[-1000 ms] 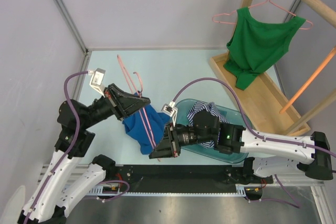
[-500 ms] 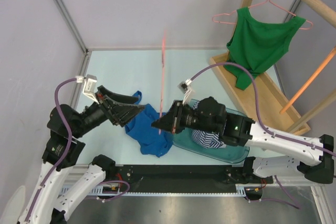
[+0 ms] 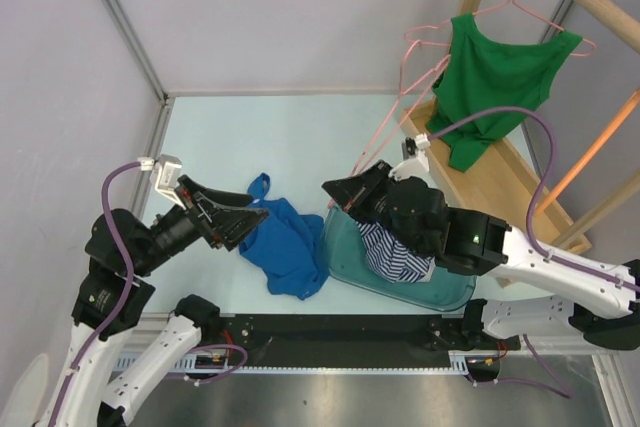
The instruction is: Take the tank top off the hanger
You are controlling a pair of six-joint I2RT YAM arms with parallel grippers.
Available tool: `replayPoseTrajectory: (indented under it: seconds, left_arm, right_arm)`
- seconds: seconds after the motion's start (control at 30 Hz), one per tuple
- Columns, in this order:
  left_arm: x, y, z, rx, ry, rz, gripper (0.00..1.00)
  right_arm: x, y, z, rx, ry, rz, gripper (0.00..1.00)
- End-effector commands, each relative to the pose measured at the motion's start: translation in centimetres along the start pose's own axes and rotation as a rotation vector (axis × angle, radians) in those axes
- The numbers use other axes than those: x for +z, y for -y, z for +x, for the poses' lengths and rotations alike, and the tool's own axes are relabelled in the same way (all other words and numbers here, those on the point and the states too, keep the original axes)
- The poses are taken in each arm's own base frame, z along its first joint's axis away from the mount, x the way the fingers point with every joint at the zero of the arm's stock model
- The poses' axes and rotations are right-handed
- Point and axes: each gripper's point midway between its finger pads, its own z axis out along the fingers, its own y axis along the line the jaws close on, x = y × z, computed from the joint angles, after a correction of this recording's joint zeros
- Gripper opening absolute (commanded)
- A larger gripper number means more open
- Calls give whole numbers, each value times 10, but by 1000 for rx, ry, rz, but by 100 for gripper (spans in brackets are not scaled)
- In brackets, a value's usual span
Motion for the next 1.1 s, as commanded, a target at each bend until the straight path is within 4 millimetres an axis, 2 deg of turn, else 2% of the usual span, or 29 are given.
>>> replayPoseTrajectory:
  seconds: [0.0,0.07,0.1,0.2,0.23,0.3,0.33,0.43,0.47,0.53,0.57,0.67,0.8,0.9,1.07]
  left_arm:
    - [-1,7,-8,23,25,21,75]
    - [1,7,-5,8,13,34,75]
    - [3,7,-5,7,13,39,75]
    - [3,7,-3,1,10,39,75]
    - [3,6,-3,1,9,35,75]
    - [1,6,-3,4,12,31,75]
    - [0,7,-4,4,16,30,75]
    - [-3,6,-3,3,14,25,75]
    - [-4,7,-3,4,17,25,75]
    - [-5,6,-1,1,12,20,75]
    - [-5,6,-1,0,11,20,75]
    - [-7,8,-2,0,13,22,75]
    - [-8,9,-2,1,9,20,75]
    - [-8,9,-1,0,3,20,75]
    - [-8,8,1,-2,-1,19,75]
  right_arm:
    - [-8,9,-56,67,264,88,0]
    - [-8,11,-68,64,300,104,0]
    - [-9,10,-82,68,358,113,0]
    - [-9,6,-106,57,428,129,0]
    - [-8,11,-122,71,468,145,0]
    - [-6,10,-138,93,489,138,0]
    - [-6,14,-158,110,534,149,0]
    - [-2,17,-183,136,557,149,0]
    - [-3,24,-203,143,607,168,0]
    - [-3,25,-219,148,623,172,0]
    - [-4,28,-237,158,660,180,0]
    - [1,29,-255,177,651,168,0]
    - [-3,42,-284,210,691,187,0]
    - [-9,53,-296,242,706,196,0]
    - [-18,63,-303,269,722,199,0]
